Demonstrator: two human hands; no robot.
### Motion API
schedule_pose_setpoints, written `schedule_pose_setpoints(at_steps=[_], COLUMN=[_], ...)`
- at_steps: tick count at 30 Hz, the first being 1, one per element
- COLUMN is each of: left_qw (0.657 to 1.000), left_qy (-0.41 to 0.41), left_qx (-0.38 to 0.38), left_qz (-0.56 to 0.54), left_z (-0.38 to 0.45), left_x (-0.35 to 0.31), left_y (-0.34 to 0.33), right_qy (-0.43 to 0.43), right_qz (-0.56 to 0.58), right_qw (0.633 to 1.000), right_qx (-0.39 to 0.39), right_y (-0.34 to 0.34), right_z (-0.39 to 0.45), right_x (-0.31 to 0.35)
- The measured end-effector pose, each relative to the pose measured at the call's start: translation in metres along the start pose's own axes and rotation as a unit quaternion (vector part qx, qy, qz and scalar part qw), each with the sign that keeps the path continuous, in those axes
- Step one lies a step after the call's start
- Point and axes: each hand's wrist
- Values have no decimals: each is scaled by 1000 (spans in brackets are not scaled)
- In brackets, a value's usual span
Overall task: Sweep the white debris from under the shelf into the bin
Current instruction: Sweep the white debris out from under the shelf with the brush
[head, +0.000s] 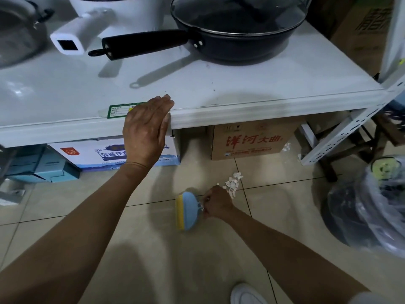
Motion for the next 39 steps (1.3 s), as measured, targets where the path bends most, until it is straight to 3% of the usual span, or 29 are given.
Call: schedule_pose_setpoints(at_steps=[4, 10, 15, 21, 31, 39], left_qw=[1000, 1000, 1000, 1000, 999, 999], left_qy=[-7, -1, 1, 11, 20, 10], left_qx=[-3, -6, -4, 9, 28, 23], left_qz=[-4, -9, -10, -17, -20, -25], left_z=[-1, -1, 0, 0, 2, 4], left_x=[1, 0, -2, -4, -8, -11], left_y=[-2, -2, -2, -1, 2, 5], right_qy=[42, -15, -78, -103, -48, -129], right_qz=[-95, -114, -134, -93, -46, -19], right_qw=[995, 988, 980, 980, 987, 977], right_qx=[-9, -99, -122, -145, -150, -171], right_y=[5, 56, 93, 121, 101, 150], right_z=[-3, 15, 18, 16, 42, 43], right_x=[-2, -34, -61, -70, -35, -81])
Point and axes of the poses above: each hand's wrist, its own z-axis towards the middle knuckle, its own y-axis out of the back of the hand, x = y × z, and after that the axes turned 2 degrees about -y, right-handed
